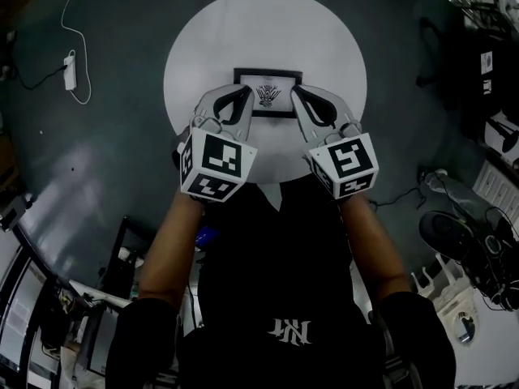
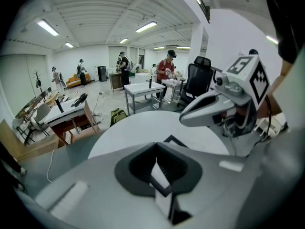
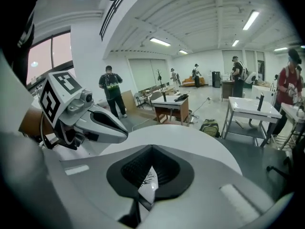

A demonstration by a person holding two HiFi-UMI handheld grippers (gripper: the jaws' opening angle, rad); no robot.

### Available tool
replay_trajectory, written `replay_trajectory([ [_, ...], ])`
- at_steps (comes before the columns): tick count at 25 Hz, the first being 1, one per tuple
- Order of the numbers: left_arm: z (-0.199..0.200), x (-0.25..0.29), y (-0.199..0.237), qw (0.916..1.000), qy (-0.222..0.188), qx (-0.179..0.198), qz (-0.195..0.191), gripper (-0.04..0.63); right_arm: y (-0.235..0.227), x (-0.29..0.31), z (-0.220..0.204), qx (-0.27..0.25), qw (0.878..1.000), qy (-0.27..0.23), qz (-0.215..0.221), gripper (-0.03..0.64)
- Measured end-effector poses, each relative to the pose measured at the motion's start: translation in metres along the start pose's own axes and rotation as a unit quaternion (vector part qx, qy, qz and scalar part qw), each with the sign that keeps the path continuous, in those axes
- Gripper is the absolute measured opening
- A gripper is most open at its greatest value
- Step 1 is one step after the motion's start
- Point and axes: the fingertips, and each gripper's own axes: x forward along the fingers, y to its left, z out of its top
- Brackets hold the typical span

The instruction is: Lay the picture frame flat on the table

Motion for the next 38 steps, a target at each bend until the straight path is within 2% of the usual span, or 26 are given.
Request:
replay_trajectory([
  [6,0.051,-0.041,0.008,0.9995,-0.032,0.007,0.006,0.003,0.016,-0.031,0.062,-0.002,0.998,-0.044,0.045,-0.002],
  [11,0.097,-0.102,0.015,0.9957,-0.091,-0.013,0.007,0.003,0.044,-0.075,0.126,-0.026,0.993,-0.091,0.076,-0.002],
  [14,0.128,-0.139,0.016,0.9888,-0.147,-0.025,-0.001,0.003,0.053,-0.108,0.165,-0.033,0.986,-0.132,0.092,-0.002],
  [18,0.165,-0.192,0.012,0.9733,-0.224,-0.043,-0.022,0.003,0.063,-0.158,0.209,-0.022,0.974,-0.186,0.125,-0.002],
  [21,0.183,-0.222,0.003,0.9667,-0.253,-0.034,-0.018,0.003,0.070,-0.194,0.231,-0.012,0.962,-0.218,0.167,-0.002],
  [25,0.210,-0.246,-0.028,0.9563,-0.290,-0.038,-0.006,0.003,0.065,-0.246,0.247,0.009,0.935,-0.264,0.234,-0.002],
  [31,0.235,-0.296,-0.092,0.9338,-0.354,-0.052,-0.007,0.003,0.070,-0.310,0.245,-0.039,0.906,-0.274,0.320,-0.002],
  [35,0.217,-0.313,-0.130,0.9327,-0.355,-0.060,-0.011,0.003,0.075,-0.324,0.226,-0.042,0.896,-0.265,0.353,-0.002],
  [38,0.195,-0.321,-0.143,0.9379,-0.340,-0.070,-0.009,0.003,0.087,-0.325,0.218,-0.037,0.891,-0.265,0.366,-0.002],
])
